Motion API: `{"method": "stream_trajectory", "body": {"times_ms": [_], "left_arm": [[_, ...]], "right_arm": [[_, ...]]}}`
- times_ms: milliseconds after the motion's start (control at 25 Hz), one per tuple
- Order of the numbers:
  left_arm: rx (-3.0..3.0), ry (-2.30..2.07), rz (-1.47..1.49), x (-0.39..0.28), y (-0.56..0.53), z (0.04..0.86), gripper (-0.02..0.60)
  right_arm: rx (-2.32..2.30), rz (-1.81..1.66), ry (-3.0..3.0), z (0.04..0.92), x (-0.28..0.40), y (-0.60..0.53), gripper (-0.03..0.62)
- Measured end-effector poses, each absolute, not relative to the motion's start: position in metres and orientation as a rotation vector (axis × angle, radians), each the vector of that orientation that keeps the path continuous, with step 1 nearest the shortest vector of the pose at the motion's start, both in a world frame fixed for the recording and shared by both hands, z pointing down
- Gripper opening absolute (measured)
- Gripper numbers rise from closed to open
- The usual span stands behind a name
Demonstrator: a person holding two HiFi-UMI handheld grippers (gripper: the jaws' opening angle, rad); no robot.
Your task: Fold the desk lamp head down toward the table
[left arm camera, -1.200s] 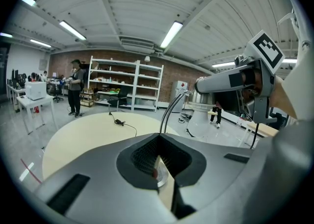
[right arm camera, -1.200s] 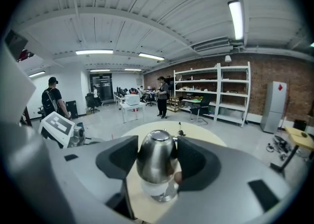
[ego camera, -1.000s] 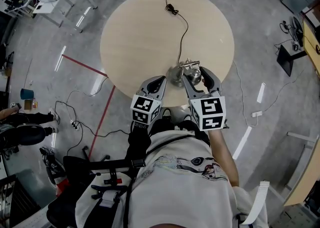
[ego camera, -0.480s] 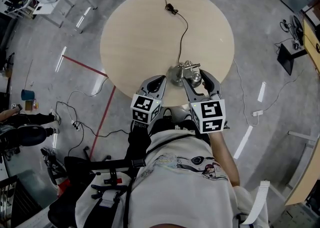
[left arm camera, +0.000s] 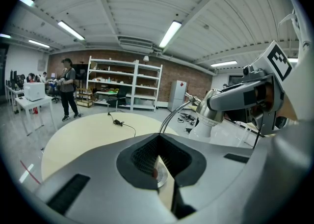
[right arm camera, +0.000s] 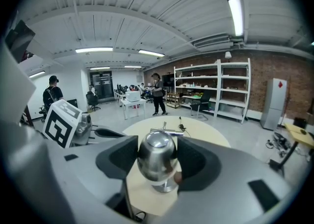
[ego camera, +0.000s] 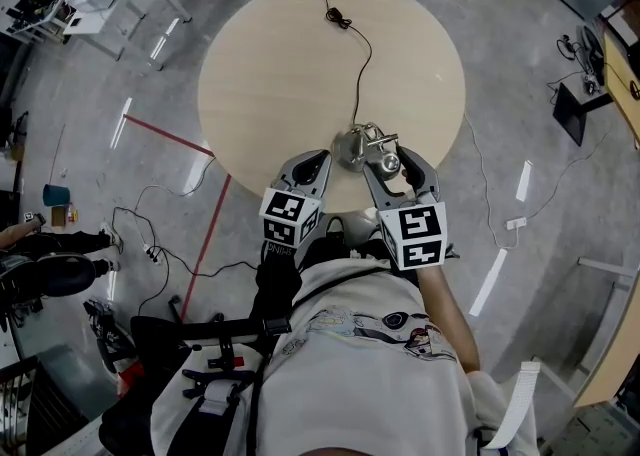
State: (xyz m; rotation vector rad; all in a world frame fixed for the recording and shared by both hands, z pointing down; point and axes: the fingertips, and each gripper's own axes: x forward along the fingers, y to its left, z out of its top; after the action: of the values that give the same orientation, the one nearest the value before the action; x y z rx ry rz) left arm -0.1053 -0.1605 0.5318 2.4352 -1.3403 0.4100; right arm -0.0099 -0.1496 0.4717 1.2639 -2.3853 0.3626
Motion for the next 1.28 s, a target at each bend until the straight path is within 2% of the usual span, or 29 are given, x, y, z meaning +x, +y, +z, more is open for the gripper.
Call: {"method": "stream_trajectory", "body": {"times_ms": [1280], "left_arm": [[2.426,-1.346,0.43,-0.101,-0.154,0.534,0.003]], "right_arm": [[1.177,0.349,-2.283,0.539,0.008,-0.109,0.245]]}}
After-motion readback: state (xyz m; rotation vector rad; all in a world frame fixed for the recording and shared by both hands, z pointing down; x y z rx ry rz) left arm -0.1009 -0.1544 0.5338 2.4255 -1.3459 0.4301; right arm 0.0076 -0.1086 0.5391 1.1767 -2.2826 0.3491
